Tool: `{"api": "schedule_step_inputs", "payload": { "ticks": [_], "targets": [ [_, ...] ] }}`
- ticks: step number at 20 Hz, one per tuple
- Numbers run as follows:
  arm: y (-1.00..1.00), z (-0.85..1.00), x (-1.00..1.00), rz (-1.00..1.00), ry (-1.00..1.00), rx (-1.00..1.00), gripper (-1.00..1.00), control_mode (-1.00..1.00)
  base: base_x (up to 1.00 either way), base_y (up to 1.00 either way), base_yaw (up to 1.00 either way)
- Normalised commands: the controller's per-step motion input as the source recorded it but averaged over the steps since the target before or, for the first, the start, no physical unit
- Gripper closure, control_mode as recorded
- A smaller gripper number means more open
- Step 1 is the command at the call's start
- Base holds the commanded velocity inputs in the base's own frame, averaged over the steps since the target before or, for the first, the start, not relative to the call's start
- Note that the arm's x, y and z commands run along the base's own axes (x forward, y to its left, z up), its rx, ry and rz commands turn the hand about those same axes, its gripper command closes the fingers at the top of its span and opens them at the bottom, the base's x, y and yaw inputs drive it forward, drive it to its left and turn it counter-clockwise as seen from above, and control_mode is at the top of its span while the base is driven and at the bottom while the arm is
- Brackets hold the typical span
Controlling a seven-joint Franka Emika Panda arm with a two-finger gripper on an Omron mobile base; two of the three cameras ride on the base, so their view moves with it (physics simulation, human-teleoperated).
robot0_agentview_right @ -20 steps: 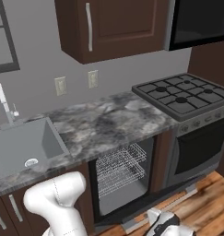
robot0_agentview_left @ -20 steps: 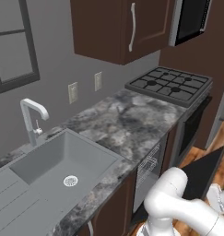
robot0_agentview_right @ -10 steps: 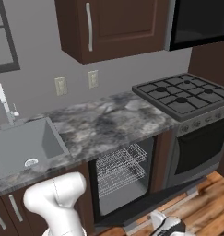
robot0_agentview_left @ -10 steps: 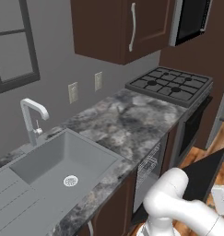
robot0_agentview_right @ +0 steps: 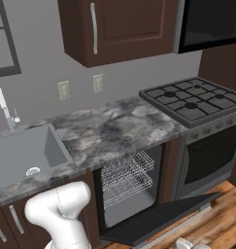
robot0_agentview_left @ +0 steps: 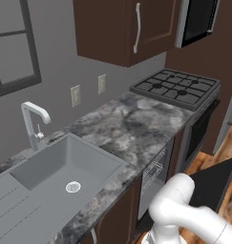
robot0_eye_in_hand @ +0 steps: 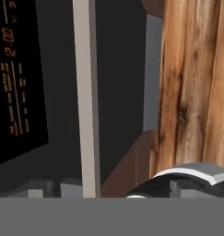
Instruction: Open the dishwasher door and pull out the top rack.
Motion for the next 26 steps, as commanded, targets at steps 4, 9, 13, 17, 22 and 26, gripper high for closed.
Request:
{"api": "schedule_step_inputs", "payload": {
  "ticks": [4, 9, 13, 17, 22, 26],
  "targets": [
    [-0.89, 0.89, -0.53, 0.0, -0.09, 0.0, -1.0, -1.0, 0.0, 0.0, 0.0],
    [-0.58, 1.0, -0.42, 0.0, -0.13, 0.0, -1.0, -1.0, 0.0, 0.0, 0.0],
    [-0.21, 1.0, -0.18, 0.0, -0.06, -0.02, -1.0, -1.0, 0.0, 0.0, 0.0],
    [-0.01, 1.0, -0.07, 0.0, -0.01, -0.09, -1.0, -1.0, 0.0, 0.0, 0.0],
    [0.15, 1.0, 0.0, 0.01, 0.0, -0.22, -1.0, -1.0, 0.0, 0.0, 0.0],
    [0.74, 0.82, 0.21, 0.08, -0.01, -0.33, -1.0, -1.0, 0.0, 0.0, 0.0]
  ]
}}
